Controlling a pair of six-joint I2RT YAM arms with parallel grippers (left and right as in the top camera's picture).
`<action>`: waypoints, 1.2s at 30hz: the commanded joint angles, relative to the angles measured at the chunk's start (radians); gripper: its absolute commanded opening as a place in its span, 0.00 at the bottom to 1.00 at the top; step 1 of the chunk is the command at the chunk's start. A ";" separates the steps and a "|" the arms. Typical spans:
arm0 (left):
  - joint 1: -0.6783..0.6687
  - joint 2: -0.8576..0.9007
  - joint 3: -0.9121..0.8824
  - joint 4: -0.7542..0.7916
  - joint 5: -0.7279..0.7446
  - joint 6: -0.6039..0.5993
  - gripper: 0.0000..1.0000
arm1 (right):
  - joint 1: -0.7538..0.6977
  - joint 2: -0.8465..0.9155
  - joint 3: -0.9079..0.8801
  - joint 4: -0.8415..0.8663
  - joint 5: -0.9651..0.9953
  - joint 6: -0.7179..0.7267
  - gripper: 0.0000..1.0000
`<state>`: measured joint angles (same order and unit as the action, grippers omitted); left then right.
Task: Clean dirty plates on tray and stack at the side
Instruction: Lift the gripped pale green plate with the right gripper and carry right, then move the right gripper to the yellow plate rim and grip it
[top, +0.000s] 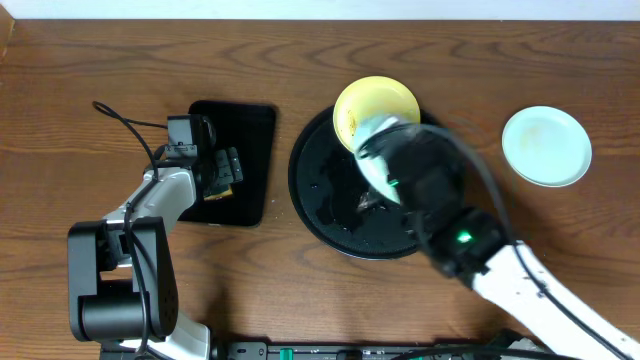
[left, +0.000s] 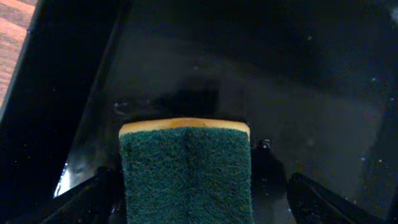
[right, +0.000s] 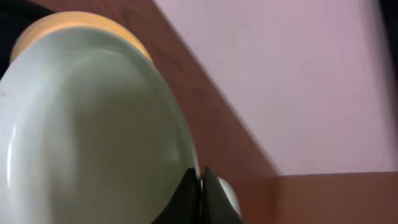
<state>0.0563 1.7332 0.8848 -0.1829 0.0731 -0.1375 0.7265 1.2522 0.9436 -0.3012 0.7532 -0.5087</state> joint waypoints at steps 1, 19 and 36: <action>0.004 0.002 0.003 -0.003 -0.002 -0.003 0.89 | 0.046 0.080 0.023 0.068 0.262 -0.122 0.01; 0.004 0.002 0.003 -0.003 -0.002 -0.003 0.90 | -0.489 0.083 0.231 -0.214 -0.571 0.339 0.01; 0.004 0.002 0.003 -0.003 -0.002 -0.003 0.90 | -1.281 0.468 0.233 -0.037 -0.785 0.591 0.03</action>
<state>0.0563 1.7332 0.8848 -0.1829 0.0727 -0.1379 -0.5392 1.6493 1.1683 -0.3576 -0.0006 0.0463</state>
